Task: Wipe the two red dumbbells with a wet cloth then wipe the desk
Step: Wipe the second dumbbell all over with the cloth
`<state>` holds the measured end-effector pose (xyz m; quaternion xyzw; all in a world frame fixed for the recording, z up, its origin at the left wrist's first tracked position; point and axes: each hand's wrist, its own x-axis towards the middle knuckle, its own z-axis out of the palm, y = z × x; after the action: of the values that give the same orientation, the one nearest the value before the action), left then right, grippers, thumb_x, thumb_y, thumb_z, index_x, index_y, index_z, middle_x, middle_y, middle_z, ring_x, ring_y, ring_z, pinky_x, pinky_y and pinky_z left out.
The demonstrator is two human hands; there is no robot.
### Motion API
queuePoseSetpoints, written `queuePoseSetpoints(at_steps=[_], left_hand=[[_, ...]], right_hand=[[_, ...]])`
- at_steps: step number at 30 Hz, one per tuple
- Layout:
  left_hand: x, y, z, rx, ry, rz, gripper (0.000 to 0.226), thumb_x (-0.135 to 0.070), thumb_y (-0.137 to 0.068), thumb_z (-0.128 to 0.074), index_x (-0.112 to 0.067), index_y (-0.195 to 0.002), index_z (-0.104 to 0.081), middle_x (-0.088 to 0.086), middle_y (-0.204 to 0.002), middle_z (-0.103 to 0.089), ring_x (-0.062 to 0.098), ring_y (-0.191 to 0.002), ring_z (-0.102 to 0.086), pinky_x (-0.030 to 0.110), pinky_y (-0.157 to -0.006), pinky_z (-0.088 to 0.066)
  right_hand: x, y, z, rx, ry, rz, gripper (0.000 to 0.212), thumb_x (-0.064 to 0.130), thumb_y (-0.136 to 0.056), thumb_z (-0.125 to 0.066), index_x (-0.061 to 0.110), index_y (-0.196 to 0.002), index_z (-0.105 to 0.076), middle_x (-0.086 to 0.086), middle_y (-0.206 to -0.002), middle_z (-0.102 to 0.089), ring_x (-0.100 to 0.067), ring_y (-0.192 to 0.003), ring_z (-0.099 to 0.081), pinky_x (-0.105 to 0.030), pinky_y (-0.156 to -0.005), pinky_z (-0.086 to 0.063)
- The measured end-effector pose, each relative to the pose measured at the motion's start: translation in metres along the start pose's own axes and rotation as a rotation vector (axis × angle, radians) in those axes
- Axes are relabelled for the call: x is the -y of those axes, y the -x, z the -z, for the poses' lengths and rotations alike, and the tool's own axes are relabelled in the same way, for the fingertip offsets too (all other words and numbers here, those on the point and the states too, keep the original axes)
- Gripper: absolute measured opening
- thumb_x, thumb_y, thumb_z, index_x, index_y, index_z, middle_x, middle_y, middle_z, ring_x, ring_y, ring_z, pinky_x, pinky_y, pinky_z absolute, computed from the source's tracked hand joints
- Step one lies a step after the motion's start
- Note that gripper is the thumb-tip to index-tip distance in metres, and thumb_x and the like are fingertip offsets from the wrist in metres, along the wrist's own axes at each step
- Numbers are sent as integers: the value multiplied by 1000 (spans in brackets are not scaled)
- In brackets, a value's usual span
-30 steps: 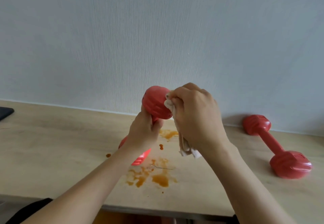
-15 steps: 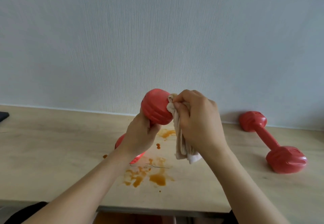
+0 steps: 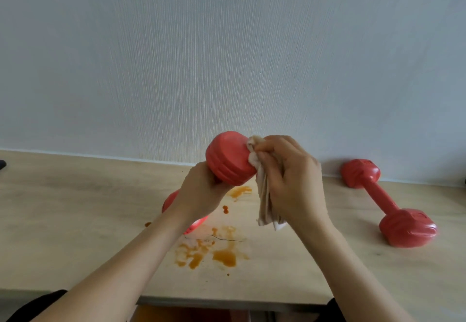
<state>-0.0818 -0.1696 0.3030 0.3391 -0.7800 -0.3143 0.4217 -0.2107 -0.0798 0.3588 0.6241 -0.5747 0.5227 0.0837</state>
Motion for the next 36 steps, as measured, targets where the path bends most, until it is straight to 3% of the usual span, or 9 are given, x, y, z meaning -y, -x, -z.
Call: queuePoseSetpoints(at_steps=[2,6,9,13,18,22,28,33,36], left_hand=[[2,0,0,-40,1,-33,37,-30,-80,-68,-15,-53,-48,-8,-38,-37,9,-42,-33,17,-43,-25],[4,-2,-1,-50,-75,-74,26,-36,-79,-60,-22,-61,-48,-9,-45,-43,7,-46,-46,15,-44,-30],[2,-1,-3,-46,-226,-86,32,-51,-76,-53,-28,-60,-38,-11,-44,-36,5,-43,-42,15,-46,-22],[1,5,-6,-15,-310,-90,22,-37,-85,-62,-24,-75,-47,-18,-60,-42,3,-57,-43,15,-54,-29],[0,8,-6,-14,-344,-130,16,-26,-85,-63,-13,-88,-55,-19,-62,-42,12,-64,-49,19,-54,-32],[1,11,-10,-35,-381,-164,18,-23,-83,-66,-9,-91,-58,-18,-65,-45,11,-62,-48,13,-53,-25],[-4,15,-14,-50,-427,-161,34,-16,-82,-64,-10,-116,-61,6,-100,-69,28,-89,-65,33,-72,-46],[0,14,-10,-47,-414,-190,27,-17,-83,-63,-10,-110,-63,3,-91,-70,24,-77,-65,26,-59,-39],[2,14,-9,-14,-426,-229,21,-13,-81,-66,-7,-101,-64,4,-82,-70,25,-68,-64,21,-52,-34]], right_hand=[[10,8,-4,-21,57,146,13,14,-86,-57,14,-89,-69,5,-98,-67,-23,-81,-58,-31,-73,-45],[13,4,-10,-26,87,211,17,15,-87,-54,14,-93,-70,3,-100,-67,-26,-77,-55,-33,-70,-44],[3,-12,-8,40,-33,7,14,16,-87,-56,20,-87,-69,10,-92,-66,-10,-84,-60,-23,-78,-44],[-9,-20,-5,105,-105,-200,17,14,-90,-57,27,-86,-68,17,-90,-67,9,-84,-58,-4,-76,-40],[11,8,-4,47,91,44,12,11,-84,-55,15,-85,-67,5,-91,-66,-22,-77,-59,-33,-70,-48],[18,6,-3,86,228,119,13,9,-82,-52,14,-82,-64,2,-86,-63,-25,-65,-53,-29,-59,-42],[-17,-22,2,295,137,-179,16,13,-90,-49,11,-89,-66,-1,-90,-63,-19,-84,-58,-25,-70,-38],[-6,-1,3,261,139,23,17,10,-87,-48,10,-85,-65,-4,-94,-59,-24,-77,-58,-33,-66,-46],[-6,7,7,255,125,91,17,10,-84,-49,11,-83,-66,-4,-96,-58,-22,-73,-57,-28,-61,-46]])
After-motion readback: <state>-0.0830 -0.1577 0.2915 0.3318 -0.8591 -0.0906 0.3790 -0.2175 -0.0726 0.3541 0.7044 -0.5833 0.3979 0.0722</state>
